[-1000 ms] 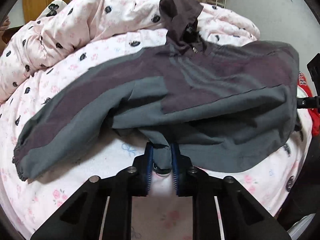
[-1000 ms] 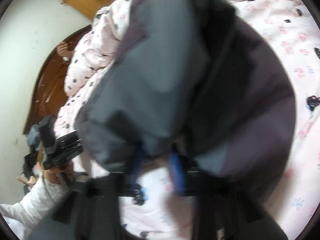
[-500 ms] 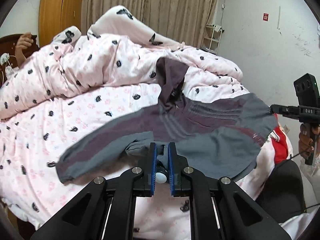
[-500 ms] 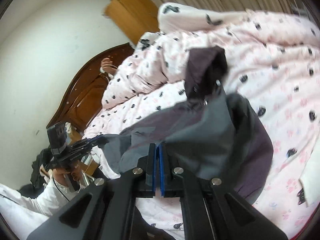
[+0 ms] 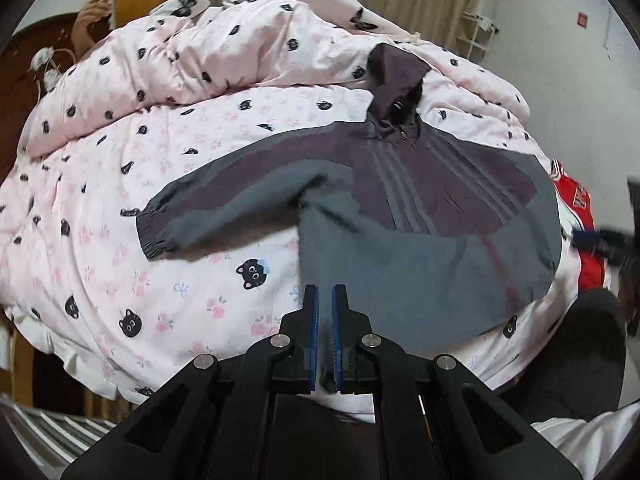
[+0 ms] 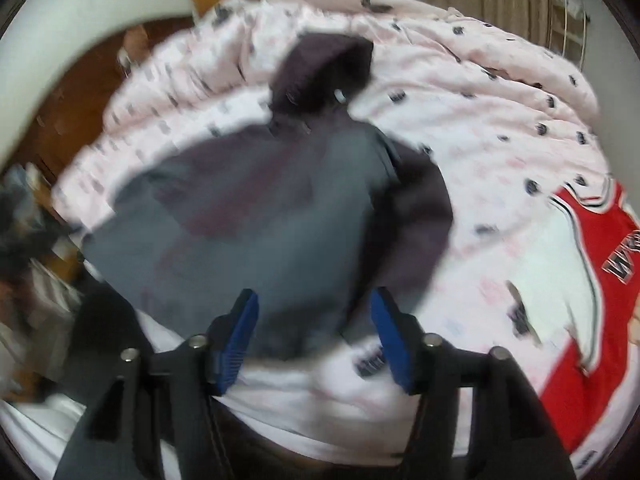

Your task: Fold clothes

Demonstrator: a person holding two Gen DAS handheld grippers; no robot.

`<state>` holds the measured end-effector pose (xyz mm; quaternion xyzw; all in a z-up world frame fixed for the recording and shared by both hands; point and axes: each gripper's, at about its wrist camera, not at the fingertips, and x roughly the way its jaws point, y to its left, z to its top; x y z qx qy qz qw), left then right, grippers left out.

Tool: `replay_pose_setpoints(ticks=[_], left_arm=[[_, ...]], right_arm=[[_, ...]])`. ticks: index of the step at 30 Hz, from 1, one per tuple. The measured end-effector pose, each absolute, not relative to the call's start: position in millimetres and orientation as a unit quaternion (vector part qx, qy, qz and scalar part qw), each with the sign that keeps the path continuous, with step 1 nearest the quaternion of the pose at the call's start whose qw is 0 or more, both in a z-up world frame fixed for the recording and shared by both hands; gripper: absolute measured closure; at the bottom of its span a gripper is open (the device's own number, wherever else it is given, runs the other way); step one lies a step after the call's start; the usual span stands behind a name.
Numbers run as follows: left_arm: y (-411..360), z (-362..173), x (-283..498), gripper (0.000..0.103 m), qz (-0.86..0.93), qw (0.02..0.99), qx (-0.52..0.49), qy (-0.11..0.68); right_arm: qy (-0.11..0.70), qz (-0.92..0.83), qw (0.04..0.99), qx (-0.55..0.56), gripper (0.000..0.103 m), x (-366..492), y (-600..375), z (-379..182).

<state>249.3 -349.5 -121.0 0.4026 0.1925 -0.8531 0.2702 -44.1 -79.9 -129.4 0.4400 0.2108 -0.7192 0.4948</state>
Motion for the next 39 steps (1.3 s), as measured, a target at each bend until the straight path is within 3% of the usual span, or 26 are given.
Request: replay_pose_setpoints(ticks=[6,14,16,17,18,24,32,39], left_arm=[[-351,-117,245,0.098,-0.857,0.27,0.396,0.189],[-341,-147,233,0.098,-0.847,0.248,0.419,0.213],[-336,-158,229,0.098,-0.843,0.241,0.427,0.222],[-334,-163,227,0.098,-0.841,0.238,0.432,0.225],[-331,-169,224,0.098,-0.838,0.236,0.437,0.225],[-324,-196,212,0.098,-0.823,0.235,0.467,0.222],[-328,-205,213,0.098,-0.814,0.251,0.481,0.209],[-335,-204,223,0.098,-0.809,0.271,0.482,0.2]], right_arm=[[0.299,-0.698,0.488,0.431,0.043,-22,-83,-177],[0.308,-0.692,0.507,0.411,0.044,-6,-99,-191],[0.307,-0.698,0.505,0.403,0.054,-4,-103,-191],[0.303,-0.7,0.503,0.405,0.069,-6,-104,-189],[0.298,-0.701,0.501,0.411,0.075,-9,-105,-187],[0.266,-0.696,0.525,0.411,0.091,-12,-93,-148],[0.325,-0.648,0.537,0.431,0.092,2,-80,-90],[0.413,-0.595,0.485,0.491,0.089,-2,-78,-142]])
